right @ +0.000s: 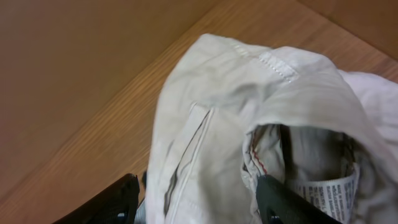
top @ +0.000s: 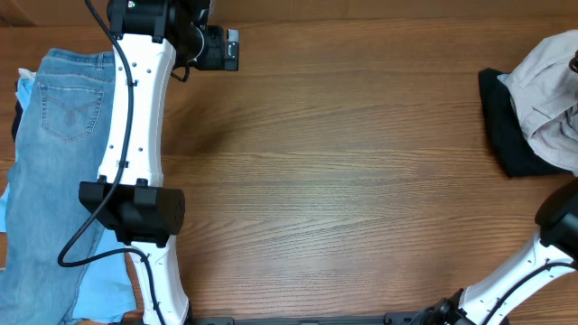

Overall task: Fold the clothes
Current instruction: 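Lower the shorts with the right gripper onto the black garment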

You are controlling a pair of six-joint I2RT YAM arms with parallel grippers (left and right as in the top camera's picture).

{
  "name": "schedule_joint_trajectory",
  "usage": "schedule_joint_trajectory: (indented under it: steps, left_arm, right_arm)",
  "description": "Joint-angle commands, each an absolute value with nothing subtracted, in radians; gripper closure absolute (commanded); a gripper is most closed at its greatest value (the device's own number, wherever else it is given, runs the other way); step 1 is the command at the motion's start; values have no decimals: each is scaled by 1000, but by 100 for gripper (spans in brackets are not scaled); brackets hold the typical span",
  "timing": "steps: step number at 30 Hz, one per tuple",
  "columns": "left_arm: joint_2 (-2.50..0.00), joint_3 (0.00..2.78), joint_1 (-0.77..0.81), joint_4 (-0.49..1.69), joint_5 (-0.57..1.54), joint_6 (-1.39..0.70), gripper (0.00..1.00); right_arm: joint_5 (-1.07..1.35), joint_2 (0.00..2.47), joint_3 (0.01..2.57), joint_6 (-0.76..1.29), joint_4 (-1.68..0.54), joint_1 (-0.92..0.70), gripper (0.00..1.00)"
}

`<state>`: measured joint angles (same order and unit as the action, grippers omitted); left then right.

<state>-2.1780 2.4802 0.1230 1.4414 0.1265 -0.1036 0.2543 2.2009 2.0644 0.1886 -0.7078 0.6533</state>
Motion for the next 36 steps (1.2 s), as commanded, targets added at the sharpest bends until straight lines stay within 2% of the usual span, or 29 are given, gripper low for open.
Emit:
schedule_joint_trajectory:
  steps: [1,8,11,15,17,18,21,25,27,31,36]
  left_arm:
    - [-2188,2475,128,1446,120,-89,0]
    - [-2188,2475,128,1437,119,-89,0]
    - [-2188,2475,128,1440,120,-89,0]
    - [-2188,2475,128,1440,120,-89,0]
    - [-2188,2475,128,1436,119,-89,0]
    - [-2188,2475,128,1436,119,-89,0]
    - [-2188,2475,128,1436,119,-89,0]
    - [-2188,2475,128,1433,119,-89,0]
    - [-2188,2475,128,1434,119,-89,0]
    - [-2188,2475,128,1436,120,-89,0]
    - [-2188,2475,128,1436,120,-89,0]
  right_arm:
    - [165,2213,2081,324,-684,662,31]
    - [152,2194,2081,324,-702,682,30]
    - [37,2194,2081,316,-731,686,30]
    - [31,2196,2081,300,-726,687,31]
    - [47,2208,2081,300,-708,681,44]
    - [67,2218,2081,300,-699,677,48]
    - [92,2267,2081,316,-683,660,49]
    - [99,2271,2081,316,-654,660,65]
    - [99,2267,2081,329,-664,661,94]
    - [189,2182,2082,377,-740,705,96]
    - [211,2091,2080,393,-964,808,96]
